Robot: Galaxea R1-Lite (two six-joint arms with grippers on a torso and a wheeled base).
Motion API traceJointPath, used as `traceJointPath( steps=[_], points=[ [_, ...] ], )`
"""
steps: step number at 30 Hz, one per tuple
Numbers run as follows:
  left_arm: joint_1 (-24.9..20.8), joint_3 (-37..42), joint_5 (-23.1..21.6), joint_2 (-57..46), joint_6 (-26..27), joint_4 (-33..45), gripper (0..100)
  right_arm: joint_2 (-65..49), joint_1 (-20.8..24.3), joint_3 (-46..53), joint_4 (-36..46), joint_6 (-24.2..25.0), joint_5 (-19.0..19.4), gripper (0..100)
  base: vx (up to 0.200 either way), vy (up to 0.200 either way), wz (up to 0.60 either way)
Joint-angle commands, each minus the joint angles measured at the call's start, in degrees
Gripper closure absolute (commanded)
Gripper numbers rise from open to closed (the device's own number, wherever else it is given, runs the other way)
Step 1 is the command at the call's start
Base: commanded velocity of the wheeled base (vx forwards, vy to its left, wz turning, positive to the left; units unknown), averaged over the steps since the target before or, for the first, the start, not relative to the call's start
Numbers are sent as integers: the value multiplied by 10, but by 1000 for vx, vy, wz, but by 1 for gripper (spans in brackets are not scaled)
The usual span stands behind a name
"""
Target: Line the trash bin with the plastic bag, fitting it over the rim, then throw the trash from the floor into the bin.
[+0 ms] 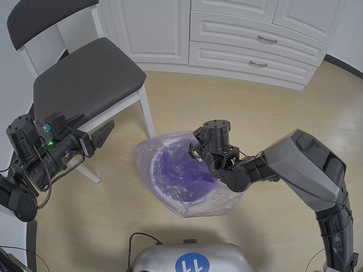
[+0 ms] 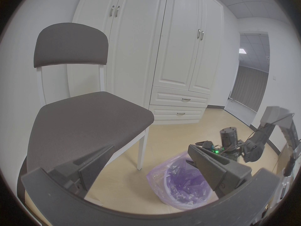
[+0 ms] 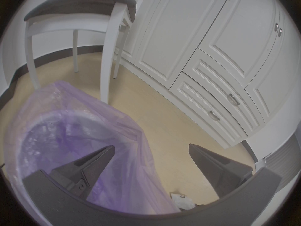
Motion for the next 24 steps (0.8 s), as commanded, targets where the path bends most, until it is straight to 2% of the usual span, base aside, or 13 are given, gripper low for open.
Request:
traceJointPath(
  steps=[1,10,14,18,19,20,21,22,24],
  points=[
    [-3,5,0,5,2,0,0,-91,9,81,-2,36,2,0,0,0,0],
    [-42,9,1,22,8,0,0,-189,43,195,-17,172,-6,0,0,0,0],
    [-50,9,21,41,34,0,0,-227,76,292,-70,240,-27,0,0,0,0],
    [-60,8,41,88,68,-20,0,-245,96,378,-155,262,-53,0,0,0,0],
    [-60,8,41,88,68,-20,0,-245,96,378,-155,262,-53,0,0,0,0],
    [-74,11,46,123,68,-67,0,-245,97,408,-201,263,-53,0,0,0,0],
    [-75,12,46,126,68,-71,0,-244,98,410,-205,263,-53,0,0,0,0],
    [-85,17,55,149,69,-107,0,-243,97,424,-226,263,-53,0,0,0,0],
    [-111,1,108,202,64,-177,0,-237,87,445,-252,268,-51,0,0,0,0]
  ],
)
